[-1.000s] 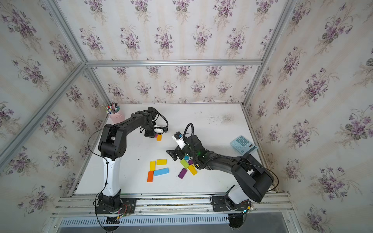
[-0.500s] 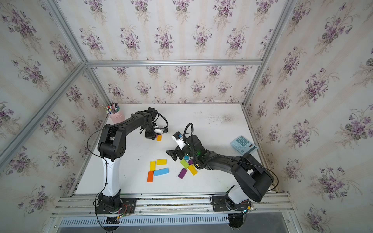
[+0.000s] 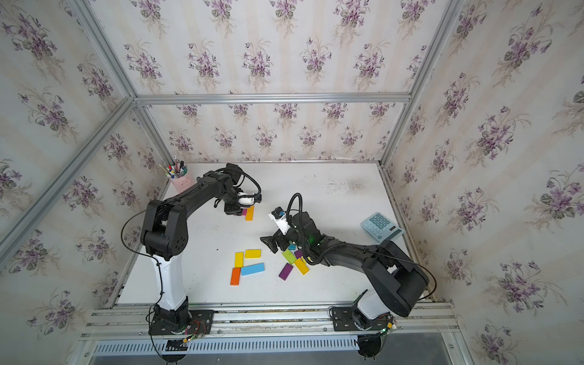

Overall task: Assemble the letter t with building blocks
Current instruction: Assemble the building block at the center of the board.

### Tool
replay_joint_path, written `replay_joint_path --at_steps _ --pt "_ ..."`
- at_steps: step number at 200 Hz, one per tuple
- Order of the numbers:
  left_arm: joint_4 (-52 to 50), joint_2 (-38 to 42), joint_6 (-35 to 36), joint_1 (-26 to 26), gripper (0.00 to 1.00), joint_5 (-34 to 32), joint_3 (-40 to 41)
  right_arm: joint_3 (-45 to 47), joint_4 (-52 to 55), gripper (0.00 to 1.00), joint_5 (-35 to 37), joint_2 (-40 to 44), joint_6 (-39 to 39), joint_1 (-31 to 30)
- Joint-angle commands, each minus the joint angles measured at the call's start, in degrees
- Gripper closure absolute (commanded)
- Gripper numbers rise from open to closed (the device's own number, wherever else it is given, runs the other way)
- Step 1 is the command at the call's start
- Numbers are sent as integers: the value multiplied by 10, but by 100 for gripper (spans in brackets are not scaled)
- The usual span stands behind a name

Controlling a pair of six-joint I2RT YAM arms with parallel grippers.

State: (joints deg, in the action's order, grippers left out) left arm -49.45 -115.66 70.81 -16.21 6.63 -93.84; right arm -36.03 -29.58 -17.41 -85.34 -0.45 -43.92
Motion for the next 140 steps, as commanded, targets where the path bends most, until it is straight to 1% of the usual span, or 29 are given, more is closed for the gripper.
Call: replay_joint_path --at_steps 1,23,40,56,77,105,126,140 --pt "-20 39 -56 -3 40 22 10 3 -10 0 -3 8 -4 0" --pt "-14 91 -120 -14 40 -2 39 10 -17 0 -4 20 1 0" --pt "-15 131 -187 -22 40 -22 55 15 -18 0 -1 28 2 0" --pt "-21 165 -274 -27 40 -45 65 21 -19 0 5 36 3 0" --pt "-15 213 -383 -31 40 -65 96 26 -15 0 15 48 5 0" --pt "-26 254 -564 -33 39 -87 130 19 9 0 36 60 23 0" --pt "-16 279 -646 -44 39 -85 178 17 26 0 47 70 55 0" --pt "9 305 -688 -68 39 -83 221 -7 87 0 50 71 78 -1"
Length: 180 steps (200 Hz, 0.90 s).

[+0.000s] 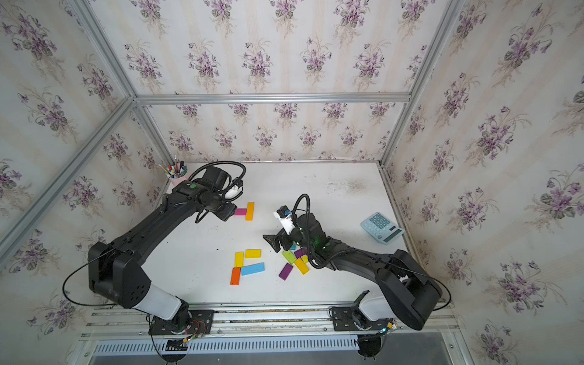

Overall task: Assemble the letter t with building blocks
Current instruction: Assemble the building block at the center of the board, then pick up the building block from the center of the board.

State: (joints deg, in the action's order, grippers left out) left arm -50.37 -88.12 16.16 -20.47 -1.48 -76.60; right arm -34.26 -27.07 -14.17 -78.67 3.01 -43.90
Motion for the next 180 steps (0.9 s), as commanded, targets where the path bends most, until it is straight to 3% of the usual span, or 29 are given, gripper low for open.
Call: replay_joint_path --at_steps 1,28,47,78,80,83,87,129,151,180 --pt "21 32 -145 -28 38 -3 52 -26 65 0 18 4 44 -2" --pt "96 123 -215 -97 31 -35 150 -13 97 0 21 8 64 -17" --pt "114 176 -248 -140 29 -93 195 34 52 0 19 24 66 -35" --pt "102 238 -251 -188 23 -127 222 58 26 0 19 75 66 -40" --pt "101 240 -248 -189 20 -128 223 60 25 0 20 78 66 -41" --pt "98 243 -246 -192 4 -128 224 63 25 0 20 84 64 -40" --pt "96 245 -238 -195 0 -129 225 66 24 0 21 91 62 -41" --pt "61 228 -275 -205 0 -175 214 91 18 0 60 141 43 -40" --pt "54 213 -262 -207 0 -104 198 93 14 0 62 138 43 -40" --pt "140 255 -300 -207 0 -92 237 91 12 0 60 124 41 -40"
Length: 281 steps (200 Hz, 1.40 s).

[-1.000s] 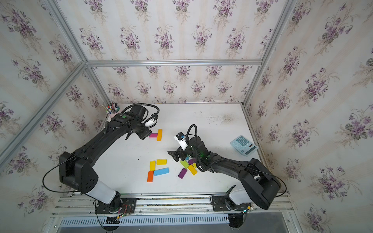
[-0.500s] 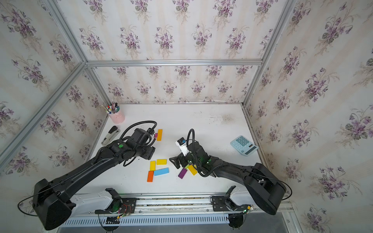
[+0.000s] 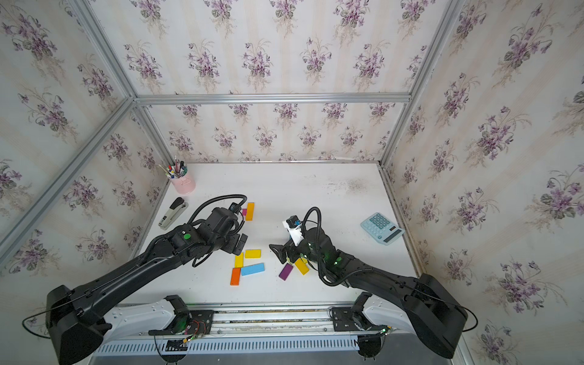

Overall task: Assemble the letter t with building blocks
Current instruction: Pick up the building block from the center of the board.

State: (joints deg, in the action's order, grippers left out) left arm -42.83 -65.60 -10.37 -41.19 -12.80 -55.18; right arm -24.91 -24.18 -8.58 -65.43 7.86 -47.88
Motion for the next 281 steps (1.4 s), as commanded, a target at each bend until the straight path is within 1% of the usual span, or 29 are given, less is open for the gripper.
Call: replay_joint_path --at_steps 1,11,17,27,38,49,60,76,88,103,127,159,173,189,204,221,254,259,281 --pt "68 32 -35 1 0 25 25 -2 -17 0 4 -8 -7 0" --pt "100 61 -32 1 0 54 48 -2 -19 0 5 -11 -7 0" --pt "116 80 -38 1 0 62 62 -3 -20 0 4 -13 -7 0" --pt "147 105 -25 1 0 77 83 -3 -21 0 3 -14 -7 0" --pt "148 124 -22 1 0 63 90 -3 -20 0 4 -15 -8 0" --pt "121 124 -25 1 1 29 83 -3 -19 0 4 -15 -8 0" --pt "67 103 -35 1 4 7 55 -3 -18 0 7 -15 -7 0" --pt "-27 47 -97 1 6 -33 7 -4 -17 0 8 -16 -6 0" --pt "-88 -6 -134 1 6 -27 -29 -7 -14 0 7 -20 -5 0" --pt "-120 -56 -175 1 12 -13 -42 -9 -13 0 5 -27 -5 0" --pt "-99 -87 -230 1 16 12 -14 -10 -12 0 3 -31 -4 0" --pt "-55 -114 -274 1 29 36 23 -8 -14 0 2 -26 -3 0" --pt "-31 -129 -287 1 30 49 37 -9 -13 0 -1 -24 -4 0" --pt "-3 -137 -300 1 30 57 56 -8 -13 0 -1 -22 -4 0" --pt "28 -137 -311 1 36 73 77 -7 -12 0 1 -22 -5 0" --pt "52 -139 -319 1 38 83 95 -8 -12 0 1 -21 -5 0" --pt "72 -150 -321 0 42 88 100 -7 -12 0 0 -19 -6 0" --pt "75 -168 -321 0 42 89 101 -7 -12 0 1 -19 -6 0" --pt "83 -187 -323 0 43 82 101 -6 -12 0 1 -19 -6 0"
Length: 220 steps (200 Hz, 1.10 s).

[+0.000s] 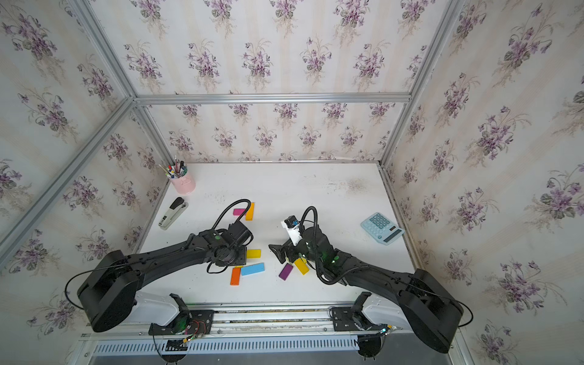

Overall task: Assemble the letter t with building blocks
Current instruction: Pick up the building block from the center of the board.

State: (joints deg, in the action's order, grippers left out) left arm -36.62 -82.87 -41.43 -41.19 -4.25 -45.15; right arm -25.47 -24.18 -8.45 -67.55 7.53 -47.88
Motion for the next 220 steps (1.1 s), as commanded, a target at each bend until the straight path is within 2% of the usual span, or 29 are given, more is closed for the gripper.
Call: replay_joint_path --at_steps 1,35,38,47,78,164,182,220 --pt "21 -15 -13 0 43 -4 0 0 -12 0 -1 2 -2 0" --pt "21 -34 -19 0 44 -15 -4 1 -12 0 2 2 -3 0" --pt "21 -36 -19 0 48 -16 -4 0 -12 0 2 2 -3 0" --pt "20 -38 -20 0 50 -19 -4 0 -12 0 3 2 -3 0" --pt "22 -41 -18 0 52 -28 -2 1 -13 0 2 1 -3 0" --pt "19 -54 -13 0 67 -34 -2 0 -13 0 4 -4 -4 1" --pt "12 -47 4 0 76 -37 -9 0 -14 0 4 -5 -4 1" --pt "-49 -29 82 9 78 -54 -65 -2 -15 0 0 -5 -3 2"
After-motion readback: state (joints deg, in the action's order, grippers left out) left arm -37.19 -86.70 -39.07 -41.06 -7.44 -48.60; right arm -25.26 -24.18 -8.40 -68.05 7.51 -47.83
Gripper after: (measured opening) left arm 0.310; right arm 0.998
